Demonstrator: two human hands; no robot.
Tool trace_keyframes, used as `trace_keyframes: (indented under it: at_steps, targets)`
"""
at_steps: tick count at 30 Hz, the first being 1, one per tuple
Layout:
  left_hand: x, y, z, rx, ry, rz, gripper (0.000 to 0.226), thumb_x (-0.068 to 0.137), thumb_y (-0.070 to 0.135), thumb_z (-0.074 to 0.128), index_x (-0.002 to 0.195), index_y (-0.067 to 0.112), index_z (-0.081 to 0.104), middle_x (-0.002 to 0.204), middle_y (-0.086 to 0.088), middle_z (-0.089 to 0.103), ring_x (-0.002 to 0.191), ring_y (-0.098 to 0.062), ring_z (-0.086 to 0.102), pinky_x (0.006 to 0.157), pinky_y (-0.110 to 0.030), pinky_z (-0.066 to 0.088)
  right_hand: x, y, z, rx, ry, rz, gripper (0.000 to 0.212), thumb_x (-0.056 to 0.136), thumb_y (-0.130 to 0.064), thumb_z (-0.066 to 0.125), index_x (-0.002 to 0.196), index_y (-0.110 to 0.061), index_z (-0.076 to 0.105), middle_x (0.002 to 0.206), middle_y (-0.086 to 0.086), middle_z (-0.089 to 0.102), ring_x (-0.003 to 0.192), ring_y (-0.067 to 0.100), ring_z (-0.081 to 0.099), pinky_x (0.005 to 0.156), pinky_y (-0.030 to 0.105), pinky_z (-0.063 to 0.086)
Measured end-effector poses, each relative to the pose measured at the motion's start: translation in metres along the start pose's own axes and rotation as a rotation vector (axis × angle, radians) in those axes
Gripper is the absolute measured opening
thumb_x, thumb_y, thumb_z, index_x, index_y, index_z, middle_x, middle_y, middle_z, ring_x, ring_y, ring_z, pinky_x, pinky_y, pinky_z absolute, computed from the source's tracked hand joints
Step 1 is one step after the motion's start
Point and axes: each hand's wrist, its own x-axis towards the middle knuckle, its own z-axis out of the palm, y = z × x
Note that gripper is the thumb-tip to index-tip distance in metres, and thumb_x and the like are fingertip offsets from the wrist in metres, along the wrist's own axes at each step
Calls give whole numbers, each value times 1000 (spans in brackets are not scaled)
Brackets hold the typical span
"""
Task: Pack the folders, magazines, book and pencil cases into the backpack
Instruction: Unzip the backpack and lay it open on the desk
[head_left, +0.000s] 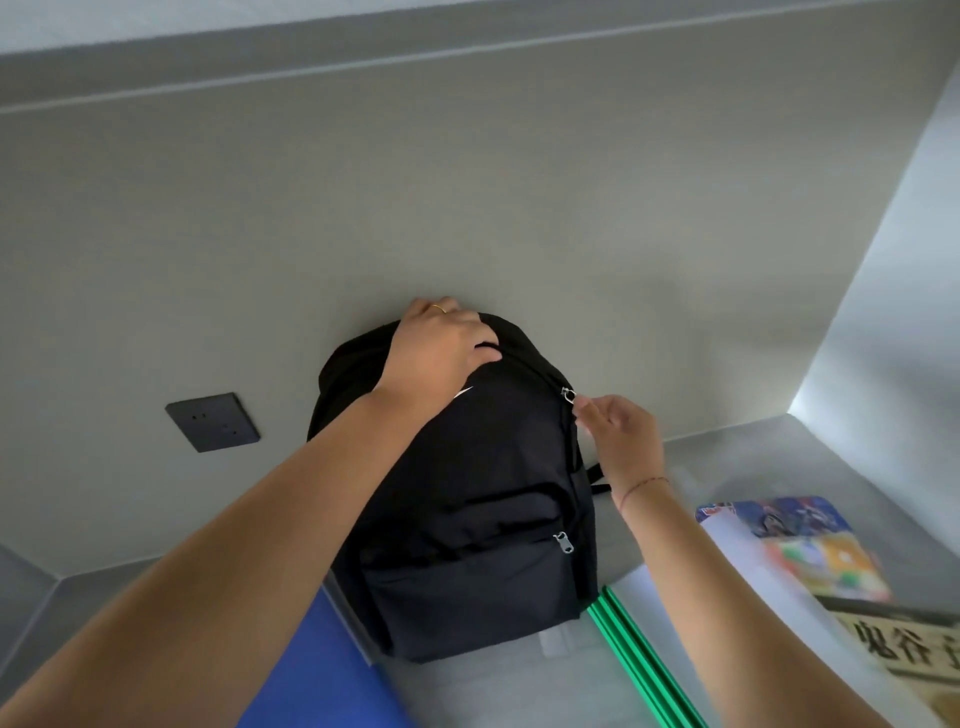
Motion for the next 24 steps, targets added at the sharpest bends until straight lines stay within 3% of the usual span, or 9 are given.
trace_keyframes:
  at_steps: [3, 8, 12, 17, 20, 24]
  targets:
    - [3, -3, 1, 52, 15, -7, 18, 72, 31, 67, 71, 15, 76, 64, -1, 70, 65, -28, 64, 68, -38, 49, -5, 13, -2, 3, 6, 80, 24, 86, -24, 63, 64, -16, 60, 63, -5, 59, 62, 10, 52, 63, 22, 41]
    - [1, -14, 3, 56, 40, -77, 21, 76, 34, 64, 76, 17, 76, 66, -1, 71, 66, -28, 63, 68, -36, 47, -22, 58, -9, -28, -11, 282, 17, 86, -23, 64, 71, -14, 66, 68, 0, 65, 69, 16, 57, 66, 25, 41]
    - [0, -16, 6, 37, 49, -91, 25, 78, 37, 62, 79, 17, 76, 70, -2, 72, 70, -29, 63, 71, -37, 45, -32, 72, -14, -59, -12, 328, 17, 86, -25, 63, 73, -14, 67, 70, 1, 65, 72, 16, 57, 60, 21, 39]
    - [-4, -18, -5, -198, -1, -235, 23, 87, 37, 62, 95, 20, 75, 94, 3, 73, 92, -20, 63, 83, -37, 47, -29, 71, -14, -141, -41, 358, 22, 86, -30, 62, 77, -11, 67, 74, 2, 64, 80, 21, 59, 60, 24, 39]
    - [-18, -37, -19, -289, -41, -369, 22, 88, 35, 61, 103, 24, 72, 106, 9, 70, 101, -12, 61, 88, -29, 45, -27, 55, -11, -293, 14, 158, 28, 82, -33, 66, 99, -10, 65, 94, 0, 62, 95, 20, 59, 75, 28, 43]
    - [-45, -64, -33, -382, -46, -534, 23, 85, 36, 66, 103, 24, 72, 106, 8, 71, 100, -11, 62, 90, -31, 47, -25, 0, 7, -354, 53, -314, 37, 76, -25, 73, 110, -17, 62, 105, -7, 51, 96, 12, 50, 90, 25, 38]
